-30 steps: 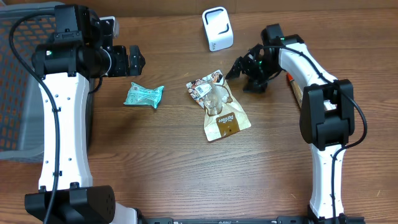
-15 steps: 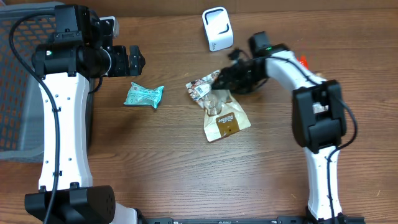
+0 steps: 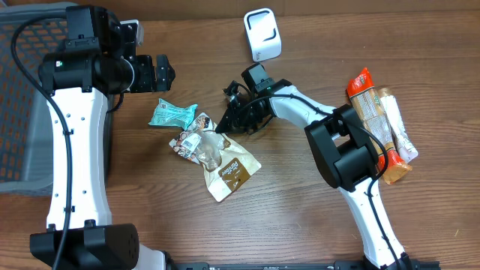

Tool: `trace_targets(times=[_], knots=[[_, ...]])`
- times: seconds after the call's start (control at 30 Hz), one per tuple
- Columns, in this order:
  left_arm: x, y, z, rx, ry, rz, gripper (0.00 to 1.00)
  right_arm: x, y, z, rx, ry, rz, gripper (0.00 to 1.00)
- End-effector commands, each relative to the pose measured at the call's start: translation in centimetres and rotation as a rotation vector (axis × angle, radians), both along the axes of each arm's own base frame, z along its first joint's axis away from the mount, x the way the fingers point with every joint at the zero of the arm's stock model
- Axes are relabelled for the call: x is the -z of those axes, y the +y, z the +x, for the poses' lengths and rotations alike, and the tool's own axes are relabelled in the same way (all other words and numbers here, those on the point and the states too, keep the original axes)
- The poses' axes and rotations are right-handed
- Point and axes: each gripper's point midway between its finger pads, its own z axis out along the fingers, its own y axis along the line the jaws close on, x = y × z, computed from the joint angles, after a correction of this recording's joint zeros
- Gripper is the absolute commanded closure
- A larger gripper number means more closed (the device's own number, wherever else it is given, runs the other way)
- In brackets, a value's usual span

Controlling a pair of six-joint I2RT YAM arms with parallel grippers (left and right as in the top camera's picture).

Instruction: Scan the item barcode

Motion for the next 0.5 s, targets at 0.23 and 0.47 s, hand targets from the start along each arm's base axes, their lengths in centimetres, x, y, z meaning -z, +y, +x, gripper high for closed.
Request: trace_targets(times=[0.23,0.47], knots=[[-0.6,-0.3,0.2,0.002,-0.019,0.000,0.00,-0.1,-7.9,5.6,0.204,-0.133,-0.317,0.96],[-0.6,-0.3,0.2,0.002,-0.019,0.000,0.01,-8.1,-8.6,4.9,0.207,-0.214,-0.294,0.96]])
